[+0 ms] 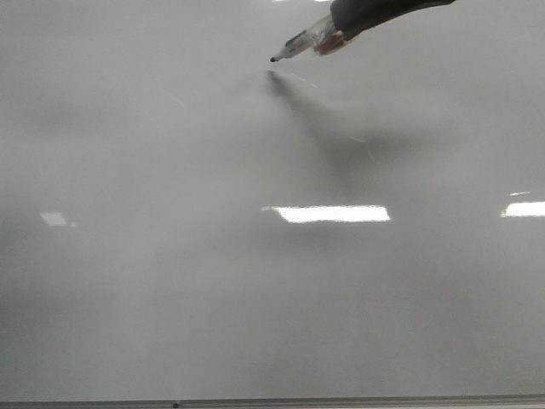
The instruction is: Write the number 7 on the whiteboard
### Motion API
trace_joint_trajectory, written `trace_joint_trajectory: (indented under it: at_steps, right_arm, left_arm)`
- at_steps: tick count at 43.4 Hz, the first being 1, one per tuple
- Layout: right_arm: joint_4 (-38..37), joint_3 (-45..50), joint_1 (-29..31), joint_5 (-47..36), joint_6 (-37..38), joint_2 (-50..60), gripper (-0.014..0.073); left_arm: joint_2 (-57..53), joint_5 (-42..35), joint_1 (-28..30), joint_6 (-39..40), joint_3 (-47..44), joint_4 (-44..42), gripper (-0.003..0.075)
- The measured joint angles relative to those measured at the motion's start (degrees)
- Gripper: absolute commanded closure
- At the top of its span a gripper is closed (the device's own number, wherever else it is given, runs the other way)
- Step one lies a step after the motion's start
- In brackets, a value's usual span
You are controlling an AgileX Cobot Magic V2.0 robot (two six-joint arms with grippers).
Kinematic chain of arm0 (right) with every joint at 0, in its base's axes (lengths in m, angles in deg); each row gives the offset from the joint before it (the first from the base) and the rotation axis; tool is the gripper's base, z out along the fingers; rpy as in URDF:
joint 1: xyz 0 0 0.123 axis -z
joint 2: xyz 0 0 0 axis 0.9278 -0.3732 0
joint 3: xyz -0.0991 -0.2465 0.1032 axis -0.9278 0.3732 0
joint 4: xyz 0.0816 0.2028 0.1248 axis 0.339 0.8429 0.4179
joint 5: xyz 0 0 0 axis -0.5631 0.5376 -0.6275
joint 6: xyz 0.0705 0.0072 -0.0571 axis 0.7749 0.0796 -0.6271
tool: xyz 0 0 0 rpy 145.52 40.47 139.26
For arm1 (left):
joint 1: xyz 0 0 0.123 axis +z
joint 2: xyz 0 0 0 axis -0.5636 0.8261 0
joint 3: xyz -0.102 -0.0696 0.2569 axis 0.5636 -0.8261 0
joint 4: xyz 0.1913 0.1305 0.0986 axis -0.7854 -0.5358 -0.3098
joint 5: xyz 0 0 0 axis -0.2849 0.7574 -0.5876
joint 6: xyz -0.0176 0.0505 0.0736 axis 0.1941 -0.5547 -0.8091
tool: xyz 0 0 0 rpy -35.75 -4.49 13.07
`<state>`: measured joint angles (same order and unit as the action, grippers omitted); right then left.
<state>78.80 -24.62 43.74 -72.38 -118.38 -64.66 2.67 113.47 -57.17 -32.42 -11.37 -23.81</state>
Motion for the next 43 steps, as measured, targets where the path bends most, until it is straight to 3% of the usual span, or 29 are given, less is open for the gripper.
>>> trace_joint_trajectory:
  at_steps: [9, 21, 32, 43]
  right_arm:
    - [0.3, 0.0, 2.6, 0.1, -0.1, -0.2, 0.0710]
    - [1.2, -0.1, 10.9, 7.8, -0.3, 1.6, 0.0710]
    - [1.0, -0.1, 10.9, 9.6, -1.7, 1.8, 0.0710]
    - [-0.2, 1.7, 8.0, 16.7, -2.1, -3.2, 0.0710]
  left_arm:
    - [0.0, -0.1, 0.0, 0.0, 0.0, 0.0, 0.0283]
    - [0.0, -0.1, 0.0, 0.0, 0.0, 0.0, 0.0283]
    - [0.0, -0.1, 0.0, 0.0, 0.0, 0.0, 0.0283]
    - [0.0, -1.6, 0.0, 0.0, 0.0, 0.1, 0.0283]
